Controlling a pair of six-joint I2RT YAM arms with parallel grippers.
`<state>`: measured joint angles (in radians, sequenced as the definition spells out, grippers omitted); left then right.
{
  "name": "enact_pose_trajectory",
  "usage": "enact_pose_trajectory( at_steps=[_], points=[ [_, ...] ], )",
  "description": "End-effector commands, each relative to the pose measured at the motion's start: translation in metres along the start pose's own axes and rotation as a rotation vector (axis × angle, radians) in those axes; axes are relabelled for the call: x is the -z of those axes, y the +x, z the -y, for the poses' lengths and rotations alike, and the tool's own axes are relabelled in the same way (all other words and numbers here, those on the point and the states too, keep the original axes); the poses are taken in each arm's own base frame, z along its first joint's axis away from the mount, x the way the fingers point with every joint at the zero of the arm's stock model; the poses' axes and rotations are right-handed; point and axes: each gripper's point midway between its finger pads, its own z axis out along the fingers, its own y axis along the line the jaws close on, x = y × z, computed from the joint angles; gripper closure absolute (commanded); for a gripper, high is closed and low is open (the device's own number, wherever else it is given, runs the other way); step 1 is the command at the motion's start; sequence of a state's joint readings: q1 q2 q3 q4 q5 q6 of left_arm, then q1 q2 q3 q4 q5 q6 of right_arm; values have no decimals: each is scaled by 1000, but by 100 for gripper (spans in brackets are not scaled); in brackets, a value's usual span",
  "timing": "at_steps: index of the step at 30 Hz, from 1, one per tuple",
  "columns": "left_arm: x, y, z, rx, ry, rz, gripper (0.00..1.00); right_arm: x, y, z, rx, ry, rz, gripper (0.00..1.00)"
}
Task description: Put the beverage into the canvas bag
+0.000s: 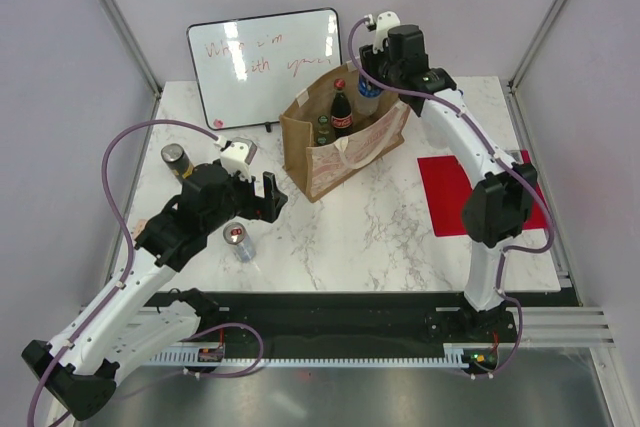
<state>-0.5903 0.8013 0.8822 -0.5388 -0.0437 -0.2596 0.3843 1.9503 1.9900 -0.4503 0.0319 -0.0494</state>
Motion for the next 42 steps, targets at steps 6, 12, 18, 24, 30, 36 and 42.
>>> enact_pose_trajectory(
  at_steps=[6, 12, 18, 24, 30, 36, 42],
  points=[
    [-1, -10, -2, -37, -4, 43, 4, -21, -42, 1, 6, 12, 159, 100],
    [-1, -10, -2, -37, -4, 43, 4, -37, -24, 0, 4, 16, 122, 100],
    [-2, -9, -3, -39, -6, 40, 4, -53, -6, -1, 10, 15, 86, 100],
    [-2, -8, -3, -39, -9, 38, 4, -72, 17, -2, 11, 18, 46, 100],
    [-3, -8, -3, -38, -10, 36, 4, -86, 35, -2, 3, 21, 18, 97],
    [-3, -8, -3, -41, -8, 34, 4, -98, 55, -3, -8, 22, -20, 82],
    [-3, -8, -3, -41, -8, 34, 4, -94, 53, -4, -22, 19, -11, 81]
  ],
)
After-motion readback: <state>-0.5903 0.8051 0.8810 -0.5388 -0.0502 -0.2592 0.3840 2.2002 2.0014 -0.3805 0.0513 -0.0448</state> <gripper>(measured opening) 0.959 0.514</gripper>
